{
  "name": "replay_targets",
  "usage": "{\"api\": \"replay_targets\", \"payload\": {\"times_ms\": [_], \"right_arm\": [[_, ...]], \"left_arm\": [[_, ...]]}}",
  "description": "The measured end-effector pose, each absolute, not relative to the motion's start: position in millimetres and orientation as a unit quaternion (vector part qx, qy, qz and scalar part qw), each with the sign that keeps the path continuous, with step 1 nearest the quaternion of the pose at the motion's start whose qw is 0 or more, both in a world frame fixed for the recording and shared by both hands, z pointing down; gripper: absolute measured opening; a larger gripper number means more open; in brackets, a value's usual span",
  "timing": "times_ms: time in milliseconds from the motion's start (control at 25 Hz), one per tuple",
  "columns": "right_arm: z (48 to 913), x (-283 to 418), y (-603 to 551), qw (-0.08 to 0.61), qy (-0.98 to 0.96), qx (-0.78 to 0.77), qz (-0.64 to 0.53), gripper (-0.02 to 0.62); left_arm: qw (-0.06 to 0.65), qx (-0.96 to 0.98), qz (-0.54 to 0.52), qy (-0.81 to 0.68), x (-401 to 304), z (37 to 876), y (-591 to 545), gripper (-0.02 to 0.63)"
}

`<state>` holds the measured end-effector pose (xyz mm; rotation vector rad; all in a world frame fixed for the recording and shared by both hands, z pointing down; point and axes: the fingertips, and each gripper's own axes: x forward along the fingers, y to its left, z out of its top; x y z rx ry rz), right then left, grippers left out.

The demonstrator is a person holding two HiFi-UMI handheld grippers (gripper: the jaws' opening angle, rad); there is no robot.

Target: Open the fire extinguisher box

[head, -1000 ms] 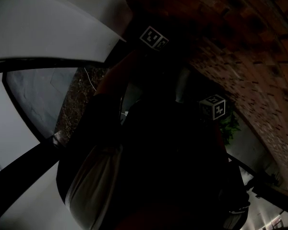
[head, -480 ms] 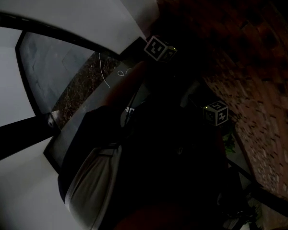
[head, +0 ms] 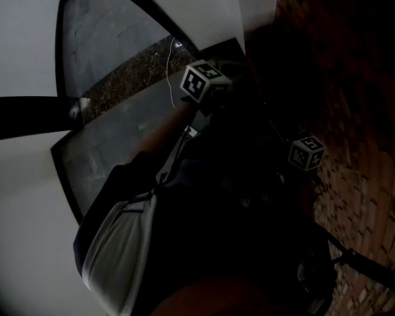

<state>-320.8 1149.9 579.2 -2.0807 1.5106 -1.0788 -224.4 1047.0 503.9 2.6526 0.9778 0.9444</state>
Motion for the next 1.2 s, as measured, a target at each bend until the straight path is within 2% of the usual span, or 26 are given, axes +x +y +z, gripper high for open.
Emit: {"api": "replay_targets", "payload": {"times_ms": [280,480,720,920,1200], "right_arm": [[540,-325,1073,0.235,0.643,-0.626,-0.374,0.0],[526,-333,1006,0.178,0.679,-0.6,-0.384,0.0],[510,-348,918,0.158,0.685,-0.59,-0.398,0.0],[509,-366,836,0.113,0.69,-0.59,-0.403,0.0],[512,-386,738,0.084,0.715,-0.561,-0.409,0.0]], "left_arm": [[0.056,0.915,0.269,0.295,-252,472,986,0.002],[0.097,0.944,0.247,0.196,-287,466,897,0.002],[0.159,0.96,0.205,0.107,-337,460,781,0.002],[0.194,0.964,0.168,0.074,-378,456,695,0.002],[0.152,0.972,0.174,0.034,-433,447,612,0.002]]}}
